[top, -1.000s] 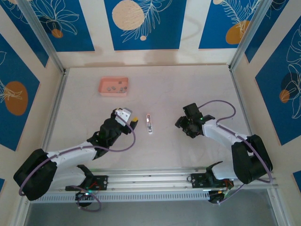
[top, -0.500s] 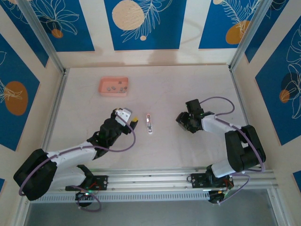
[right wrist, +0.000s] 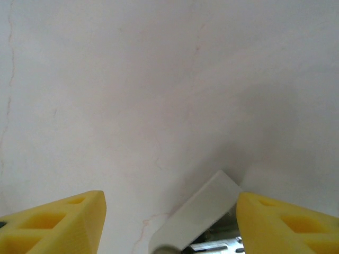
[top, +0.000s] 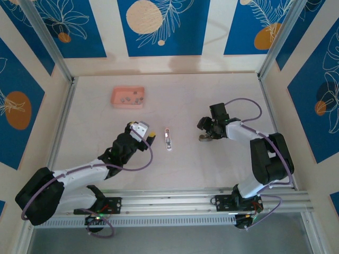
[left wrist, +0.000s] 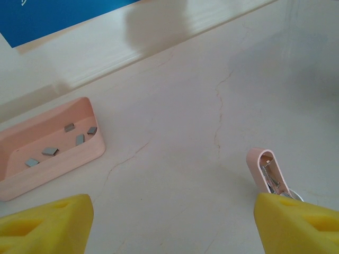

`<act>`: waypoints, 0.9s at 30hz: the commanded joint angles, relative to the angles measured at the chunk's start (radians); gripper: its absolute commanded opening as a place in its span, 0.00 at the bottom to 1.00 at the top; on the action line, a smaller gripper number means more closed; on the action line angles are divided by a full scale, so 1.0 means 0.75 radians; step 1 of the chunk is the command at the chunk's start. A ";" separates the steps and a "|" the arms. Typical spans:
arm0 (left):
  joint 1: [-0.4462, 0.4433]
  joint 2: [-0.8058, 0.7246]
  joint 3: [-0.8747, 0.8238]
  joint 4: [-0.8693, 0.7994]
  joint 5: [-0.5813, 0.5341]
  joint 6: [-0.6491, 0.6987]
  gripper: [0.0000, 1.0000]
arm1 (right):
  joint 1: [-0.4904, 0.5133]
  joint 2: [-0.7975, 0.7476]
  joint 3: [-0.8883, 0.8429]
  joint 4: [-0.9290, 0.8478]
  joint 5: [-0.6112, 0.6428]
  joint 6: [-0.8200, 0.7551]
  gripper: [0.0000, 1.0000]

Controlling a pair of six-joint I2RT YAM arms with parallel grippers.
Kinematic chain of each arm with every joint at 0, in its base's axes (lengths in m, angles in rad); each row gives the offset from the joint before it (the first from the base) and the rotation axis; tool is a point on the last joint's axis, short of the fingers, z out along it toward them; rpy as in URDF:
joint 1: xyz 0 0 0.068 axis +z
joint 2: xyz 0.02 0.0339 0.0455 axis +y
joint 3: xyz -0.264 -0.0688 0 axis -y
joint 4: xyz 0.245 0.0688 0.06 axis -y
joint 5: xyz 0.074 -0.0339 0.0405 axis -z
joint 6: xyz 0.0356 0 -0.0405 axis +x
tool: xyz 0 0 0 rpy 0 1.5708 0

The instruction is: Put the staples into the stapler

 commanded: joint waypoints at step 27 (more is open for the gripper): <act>-0.007 -0.014 0.032 0.018 -0.026 0.024 0.79 | 0.094 0.069 0.069 -0.145 0.114 -0.010 0.65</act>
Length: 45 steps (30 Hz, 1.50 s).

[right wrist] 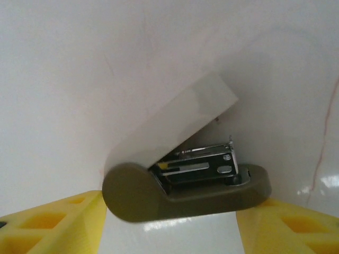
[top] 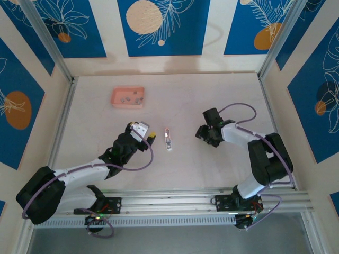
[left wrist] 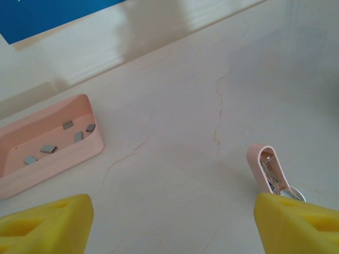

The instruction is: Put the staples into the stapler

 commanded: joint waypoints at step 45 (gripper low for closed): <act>-0.018 0.044 0.062 0.180 0.452 -0.297 0.72 | 0.186 -0.400 -0.358 1.111 -0.455 0.113 0.29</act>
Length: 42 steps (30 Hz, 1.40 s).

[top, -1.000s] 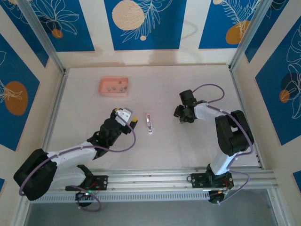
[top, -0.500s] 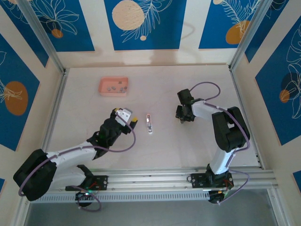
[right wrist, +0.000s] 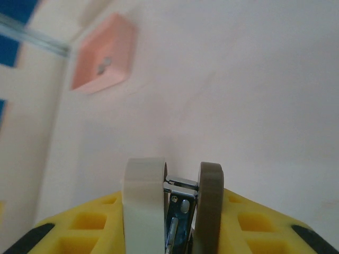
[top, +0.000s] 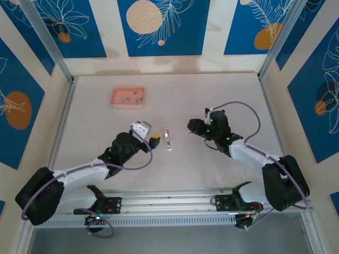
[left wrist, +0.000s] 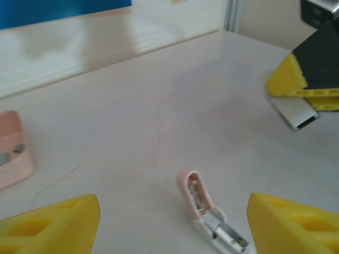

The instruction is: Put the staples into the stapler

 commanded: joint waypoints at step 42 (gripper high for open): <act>-0.087 0.359 0.070 0.669 0.294 -0.150 0.72 | 0.339 0.026 0.032 0.428 0.044 0.229 0.27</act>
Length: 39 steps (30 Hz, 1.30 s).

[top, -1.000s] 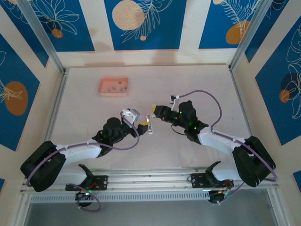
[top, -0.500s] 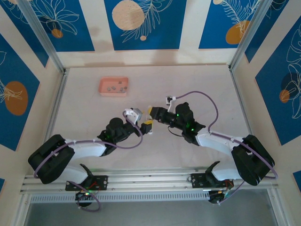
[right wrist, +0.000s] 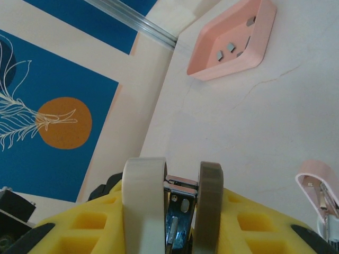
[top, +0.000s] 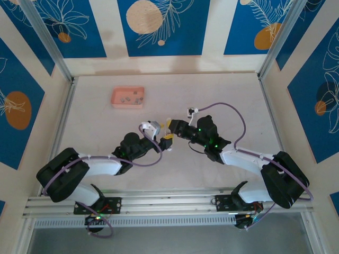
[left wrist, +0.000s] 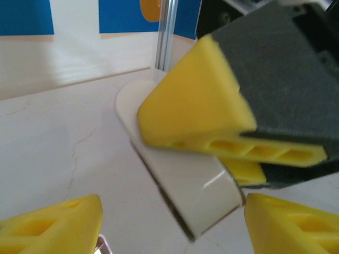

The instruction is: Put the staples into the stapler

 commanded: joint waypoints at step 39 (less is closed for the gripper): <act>-0.014 -0.116 -0.016 0.037 0.021 0.040 0.12 | -0.022 -0.218 0.038 -0.181 -0.147 -0.221 0.50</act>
